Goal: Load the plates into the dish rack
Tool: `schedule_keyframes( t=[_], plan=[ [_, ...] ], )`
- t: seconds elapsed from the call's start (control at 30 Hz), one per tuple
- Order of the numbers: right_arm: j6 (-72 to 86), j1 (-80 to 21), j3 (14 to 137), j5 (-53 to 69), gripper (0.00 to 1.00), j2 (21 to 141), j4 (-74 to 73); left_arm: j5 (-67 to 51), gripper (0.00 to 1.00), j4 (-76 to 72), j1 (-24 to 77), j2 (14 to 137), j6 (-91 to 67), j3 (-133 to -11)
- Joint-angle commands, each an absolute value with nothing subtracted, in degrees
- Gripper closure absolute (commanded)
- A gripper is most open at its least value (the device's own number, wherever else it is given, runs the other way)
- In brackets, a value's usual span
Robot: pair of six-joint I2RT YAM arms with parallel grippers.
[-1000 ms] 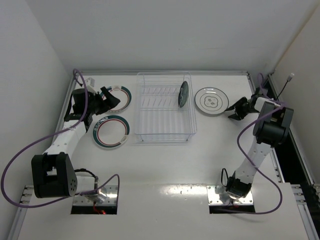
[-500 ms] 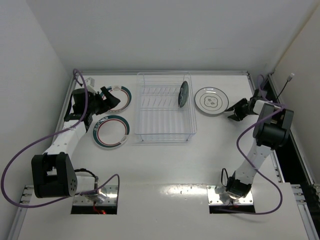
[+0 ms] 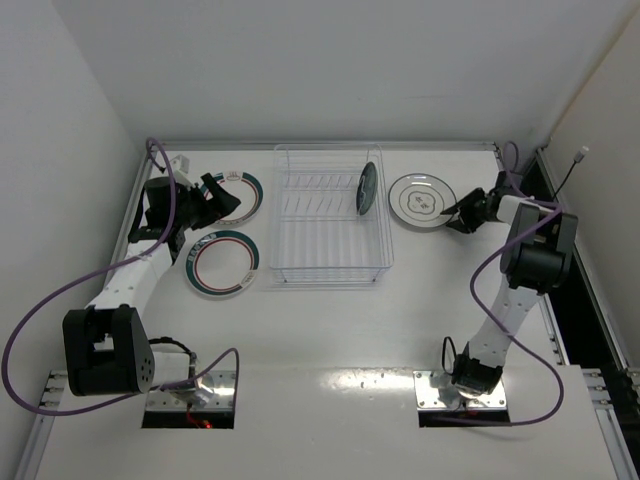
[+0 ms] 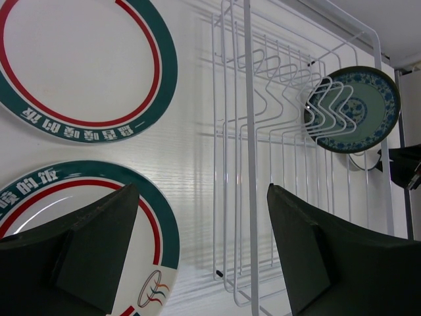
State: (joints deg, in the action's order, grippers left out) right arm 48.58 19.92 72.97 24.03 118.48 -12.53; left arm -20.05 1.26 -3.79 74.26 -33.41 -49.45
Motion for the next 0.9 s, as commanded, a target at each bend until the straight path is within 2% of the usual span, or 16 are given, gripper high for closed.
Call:
schedule_keyframes(
  t=[0.0,0.13,0.23,0.27,0.3,0.37,0.5,0.6,0.73,0.87],
  plan=[
    [50.10,19.16,72.86,23.73,0.63,117.51,-10.55,-19.86,0.23,0.53,-3.78,74.44,-32.52,-51.68],
    [50.10,19.16,75.32,25.30,0.63,120.58,-12.30,-19.86,0.23,0.53,-3.78,74.44,-32.52,-51.68],
    [49.05,17.85,78.04,26.63,0.68,124.09,-14.14,-20.39,0.23,0.53,-3.78,74.97,-32.52,-51.68],
    [49.04,17.84,78.74,26.63,0.83,124.88,-14.76,-20.39,0.23,0.53,-3.78,74.97,-32.52,-51.68],
    [48.52,17.32,80.14,27.50,0.92,126.37,-15.90,-20.39,0.23,0.53,-3.78,74.97,-32.52,-51.68],
    [47.99,16.71,81.47,28.38,1.00,127.79,-16.44,-20.39,0.23,0.53,-3.78,74.97,-32.52,-51.68],
    [47.38,16.70,80.68,27.96,1.00,127.36,-16.96,-20.39,0.23,0.53,-3.78,74.97,-32.00,-51.68],
    [44.66,16.70,79.89,22.96,1.00,121.83,-20.02,-20.39,0.23,0.53,-3.78,74.97,-31.99,-51.68],
    [41.66,13.64,79.37,10.84,1.00,108.49,-24.07,-20.39,0.23,0.53,-3.78,74.97,-31.99,-51.68],
    [38.24,6.26,82.87,-11.65,1.00,96.70,-30.57,-20.39,0.23,0.53,-3.78,74.97,-31.99,-51.68]
  ],
)
